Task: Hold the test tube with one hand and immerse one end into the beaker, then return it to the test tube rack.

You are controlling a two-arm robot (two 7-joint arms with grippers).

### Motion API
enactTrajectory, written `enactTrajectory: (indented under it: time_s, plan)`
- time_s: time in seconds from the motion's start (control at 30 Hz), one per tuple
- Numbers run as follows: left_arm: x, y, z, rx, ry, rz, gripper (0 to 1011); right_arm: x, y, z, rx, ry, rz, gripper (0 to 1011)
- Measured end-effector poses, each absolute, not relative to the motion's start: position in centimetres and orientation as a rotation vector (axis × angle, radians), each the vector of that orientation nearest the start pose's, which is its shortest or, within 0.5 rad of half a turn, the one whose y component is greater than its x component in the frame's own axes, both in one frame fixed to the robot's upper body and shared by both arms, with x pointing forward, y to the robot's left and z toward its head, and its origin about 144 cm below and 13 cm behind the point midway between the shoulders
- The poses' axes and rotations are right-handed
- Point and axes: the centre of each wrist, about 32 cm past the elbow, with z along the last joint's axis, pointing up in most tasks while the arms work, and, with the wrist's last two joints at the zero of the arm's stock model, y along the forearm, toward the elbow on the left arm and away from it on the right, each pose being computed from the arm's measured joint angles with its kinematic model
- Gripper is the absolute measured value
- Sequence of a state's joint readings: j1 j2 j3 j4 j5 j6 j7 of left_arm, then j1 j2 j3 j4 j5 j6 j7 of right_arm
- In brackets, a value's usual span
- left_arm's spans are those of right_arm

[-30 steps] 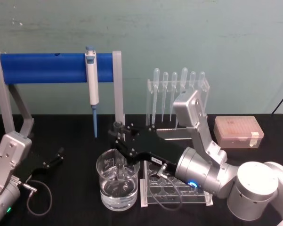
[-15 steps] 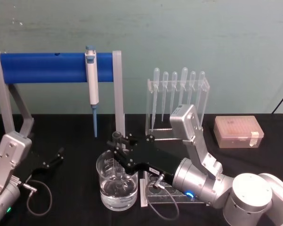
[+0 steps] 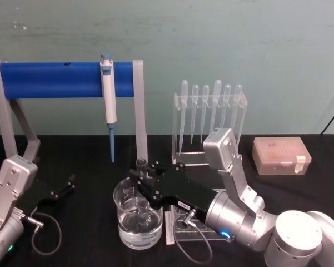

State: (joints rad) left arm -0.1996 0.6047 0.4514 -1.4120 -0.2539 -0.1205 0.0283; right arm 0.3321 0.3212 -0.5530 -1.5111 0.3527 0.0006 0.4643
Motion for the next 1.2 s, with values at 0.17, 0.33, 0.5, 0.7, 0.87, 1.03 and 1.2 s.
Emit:
enactTrajectory:
  time_s: [0.17, 0.33, 0.5, 0.7, 0.87, 1.03, 1.2]
  plan:
    - [48.86, 30.96, 113.98, 0.304, -0.285, 1.248, 1000, 51.05, -16.42, 119.56, -0.013, -0.111, -0.607, 224]
    - [48.86, 30.97, 113.98, 0.305, -0.285, 1.248, 1000, 51.06, -16.40, 119.60, -0.013, -0.112, -0.606, 224]
    - [48.86, 30.97, 113.98, 0.304, -0.285, 1.248, 1000, 51.07, -16.39, 119.62, -0.012, -0.112, -0.605, 224]
    - [48.86, 30.97, 113.98, 0.304, -0.285, 1.248, 1000, 51.08, -16.38, 119.63, -0.012, -0.111, -0.605, 224]
    - [48.86, 30.97, 113.98, 0.304, -0.285, 1.248, 1000, 51.08, -16.38, 119.63, -0.013, -0.111, -0.604, 224]
    - [48.86, 30.97, 113.98, 0.304, -0.285, 1.248, 1000, 51.09, -16.38, 119.64, -0.013, -0.110, -0.604, 224]
    - [48.86, 30.97, 113.98, 0.304, -0.285, 1.248, 1000, 51.09, -16.38, 119.65, -0.013, -0.110, -0.604, 224]
